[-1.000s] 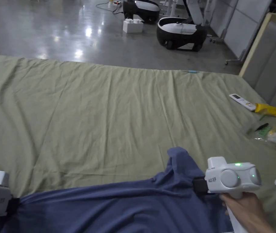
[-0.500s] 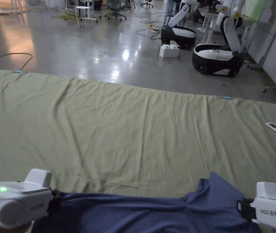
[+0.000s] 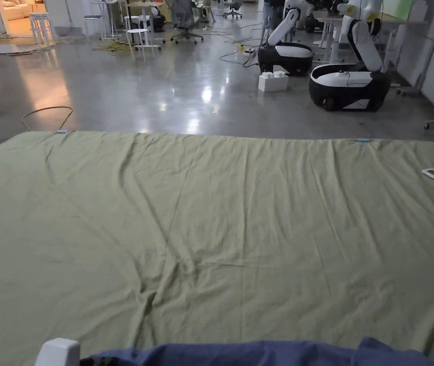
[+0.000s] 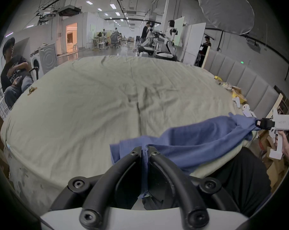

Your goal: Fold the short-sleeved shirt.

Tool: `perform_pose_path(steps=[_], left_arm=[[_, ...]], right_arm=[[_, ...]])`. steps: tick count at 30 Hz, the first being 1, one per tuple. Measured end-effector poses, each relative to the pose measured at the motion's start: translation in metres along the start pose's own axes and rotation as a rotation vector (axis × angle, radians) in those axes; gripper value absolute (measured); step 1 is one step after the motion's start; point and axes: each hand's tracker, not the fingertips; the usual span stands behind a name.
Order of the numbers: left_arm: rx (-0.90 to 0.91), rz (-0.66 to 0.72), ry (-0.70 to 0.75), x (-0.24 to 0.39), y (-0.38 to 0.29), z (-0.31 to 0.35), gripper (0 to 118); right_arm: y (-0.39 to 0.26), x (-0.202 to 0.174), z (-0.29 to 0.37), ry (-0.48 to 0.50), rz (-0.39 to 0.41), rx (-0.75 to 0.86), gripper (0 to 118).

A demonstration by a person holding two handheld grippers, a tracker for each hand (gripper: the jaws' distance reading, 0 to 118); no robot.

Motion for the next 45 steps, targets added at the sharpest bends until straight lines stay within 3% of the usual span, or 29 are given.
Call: perform_pose_path(steps=[1, 3, 4, 6, 9, 12, 18, 21, 22, 25, 26, 28, 29, 31, 32, 34, 36, 38, 45], left_arm=[[-0.008, -0.001, 0.019, 0.002, -0.004, -0.007, 33], [-0.025, -0.01, 0.05, 0.003, -0.012, -0.016, 39], [-0.031, 0.001, 0.066, 0.002, -0.015, -0.017, 56], [-0.012, 0.036, 0.049, -0.002, -0.019, -0.007, 101], [0.124, 0.062, 0.048, -0.004, -0.004, 0.033, 102], [0.299, -0.001, 0.09, 0.011, 0.024, 0.087, 102], [0.613, -0.129, 0.182, 0.077, 0.047, 0.192, 102], [0.681, -0.166, 0.241, 0.107, 0.043, 0.221, 102], [0.695, -0.201, 0.263, 0.114, 0.041, 0.226, 101], [0.722, -0.273, 0.294, 0.13, 0.042, 0.237, 98], [0.722, -0.278, 0.287, 0.135, 0.043, 0.241, 93], [0.717, -0.248, 0.237, 0.14, 0.049, 0.251, 75], [0.702, -0.231, 0.22, 0.139, 0.05, 0.25, 64], [0.669, -0.228, 0.19, 0.139, 0.052, 0.248, 15], [0.659, -0.228, 0.18, 0.14, 0.052, 0.247, 15], [0.666, -0.213, 0.197, 0.139, 0.048, 0.241, 0], [0.642, -0.202, 0.169, 0.138, 0.053, 0.24, 0], [0.653, -0.194, 0.173, 0.136, 0.049, 0.238, 0], [0.632, -0.145, 0.119, 0.122, 0.05, 0.23, 0]], right_arm=[[-0.007, -0.001, -0.005, -0.005, 0.002, 0.005, 3], [-0.016, -0.003, -0.014, -0.028, 0.021, -0.021, 9], [-0.019, 0.001, -0.019, -0.032, 0.012, -0.051, 20], [-0.024, 0.005, -0.018, -0.041, 0.012, -0.052, 72], [-0.018, 0.014, 0.004, -0.058, 0.003, 0.02, 73], [0.003, -0.002, 0.057, -0.088, 0.074, 0.23, 73], [0.032, -0.053, 0.158, 0.069, 0.083, 0.563, 80], [0.042, -0.082, 0.182, 0.091, 0.192, 0.69, 80], [0.045, -0.09, 0.186, 0.09, 0.193, 0.69, 80], [0.05, -0.106, 0.191, 0.108, 0.216, 0.71, 73], [0.051, -0.11, 0.192, 0.125, 0.224, 0.713, 62], [0.052, -0.115, 0.192, 0.154, 0.219, 0.7, 15], [0.052, -0.118, 0.191, 0.151, 0.212, 0.692, 5], [0.047, -0.124, 0.19, 0.134, 0.209, 0.696, 4], [0.048, -0.124, 0.192, 0.132, 0.242, 0.722, 4], [0.044, -0.125, 0.184, 0.165, 0.177, 0.618, 1], [0.045, -0.125, 0.187, 0.141, 0.236, 0.683, 1], [0.043, -0.124, 0.184, 0.152, 0.185, 0.633, 1], [0.048, -0.119, 0.182, 0.16, 0.169, 0.633, 1]])
